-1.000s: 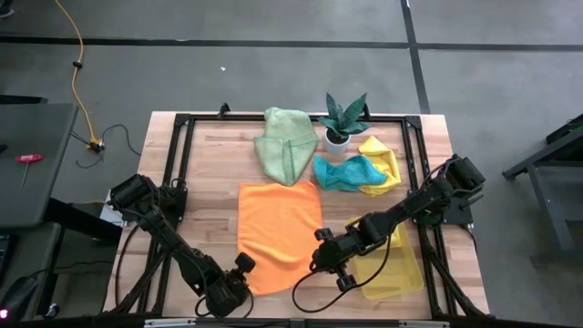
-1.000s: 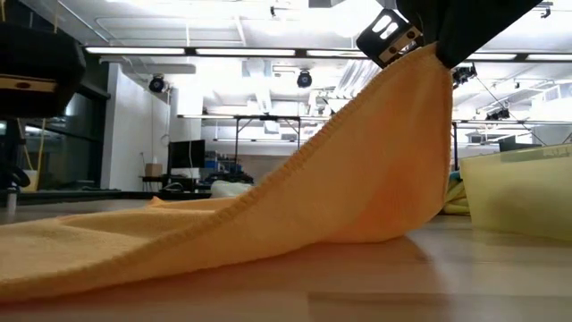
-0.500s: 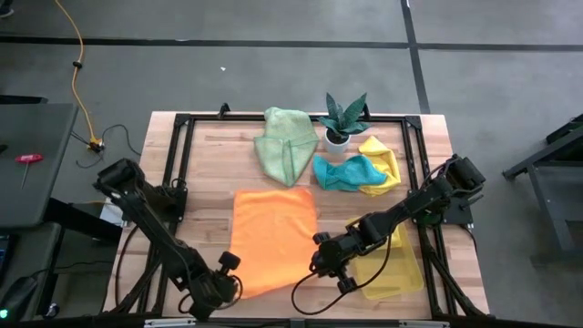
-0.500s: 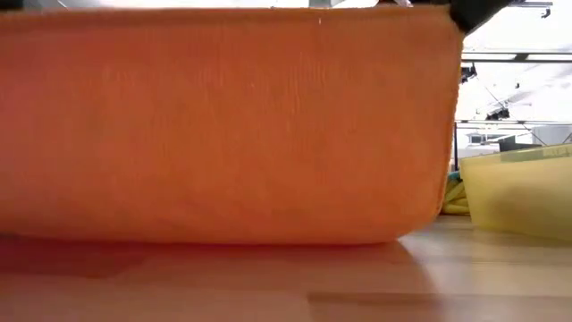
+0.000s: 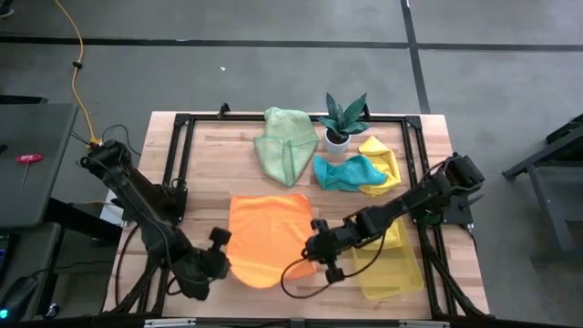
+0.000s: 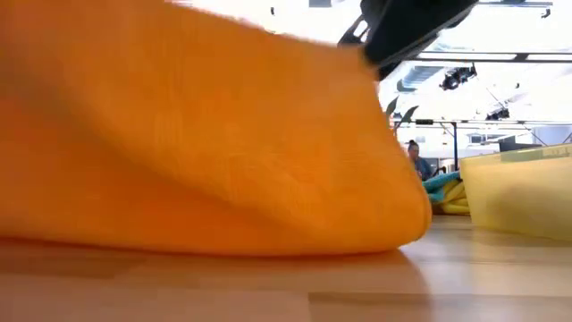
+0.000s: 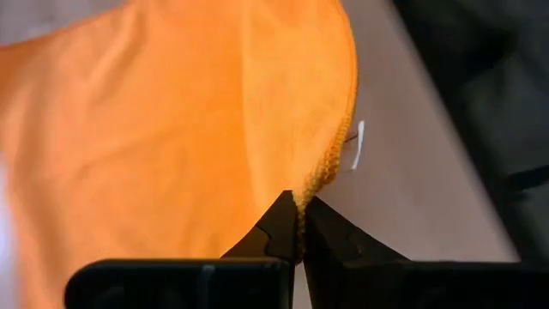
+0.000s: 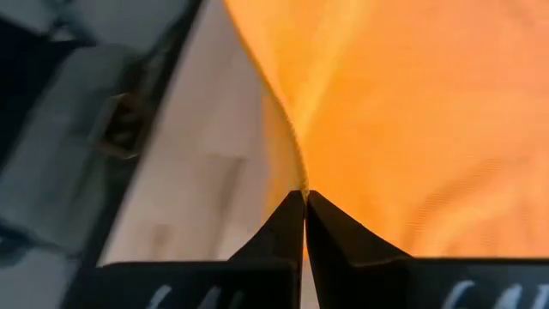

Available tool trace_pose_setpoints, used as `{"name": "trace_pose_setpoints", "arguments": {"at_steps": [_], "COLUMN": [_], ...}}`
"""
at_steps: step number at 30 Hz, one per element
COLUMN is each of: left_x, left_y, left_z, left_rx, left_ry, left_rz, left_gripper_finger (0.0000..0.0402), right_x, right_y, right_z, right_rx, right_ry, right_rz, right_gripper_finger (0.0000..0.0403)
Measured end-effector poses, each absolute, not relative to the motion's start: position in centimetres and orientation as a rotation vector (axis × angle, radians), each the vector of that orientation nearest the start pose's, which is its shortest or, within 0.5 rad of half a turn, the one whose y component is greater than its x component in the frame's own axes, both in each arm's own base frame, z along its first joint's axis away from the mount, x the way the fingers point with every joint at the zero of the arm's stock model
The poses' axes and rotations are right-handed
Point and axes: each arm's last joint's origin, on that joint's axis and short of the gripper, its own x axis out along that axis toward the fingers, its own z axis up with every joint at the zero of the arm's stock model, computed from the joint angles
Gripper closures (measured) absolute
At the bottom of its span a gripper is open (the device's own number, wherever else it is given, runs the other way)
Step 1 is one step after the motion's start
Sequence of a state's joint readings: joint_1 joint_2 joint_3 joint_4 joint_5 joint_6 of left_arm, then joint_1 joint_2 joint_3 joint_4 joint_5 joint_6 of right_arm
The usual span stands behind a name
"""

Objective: Fold microfiber towels
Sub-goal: Fold the orange microfiber cloth

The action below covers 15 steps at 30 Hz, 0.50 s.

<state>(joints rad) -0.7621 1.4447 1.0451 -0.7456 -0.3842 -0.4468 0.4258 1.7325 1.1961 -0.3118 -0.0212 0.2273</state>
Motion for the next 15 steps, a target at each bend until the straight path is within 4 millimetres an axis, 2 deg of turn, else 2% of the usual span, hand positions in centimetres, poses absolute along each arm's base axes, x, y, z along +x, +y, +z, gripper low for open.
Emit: {"name": "trace_pose_setpoints", "arguments": {"at_steps": [3,10,15], "left_x": [20.7,20.8,21.1], "left_y": [-16.9,-13.6,-11.5], "left_z": [23.2,19.8,18.6], "left_rx": [0.226,0.235,0.25], "left_ry": [1.029,1.132,1.152], "left_rz": [-0.053,0.086,0.198], "left_gripper_finger": [0.0401,0.0401,0.0401], "right_x": [34.0,34.8,35.1], "right_y": [14.0,10.9,8.7], "right_z": [21.8,21.6,21.4], "right_rx": [0.028,0.012,0.02], "right_ry": [0.867,0.875,0.897], "right_rz": [0.231,0.046,-0.08], "right_gripper_finger": [0.0403,0.0403,0.0403]}}
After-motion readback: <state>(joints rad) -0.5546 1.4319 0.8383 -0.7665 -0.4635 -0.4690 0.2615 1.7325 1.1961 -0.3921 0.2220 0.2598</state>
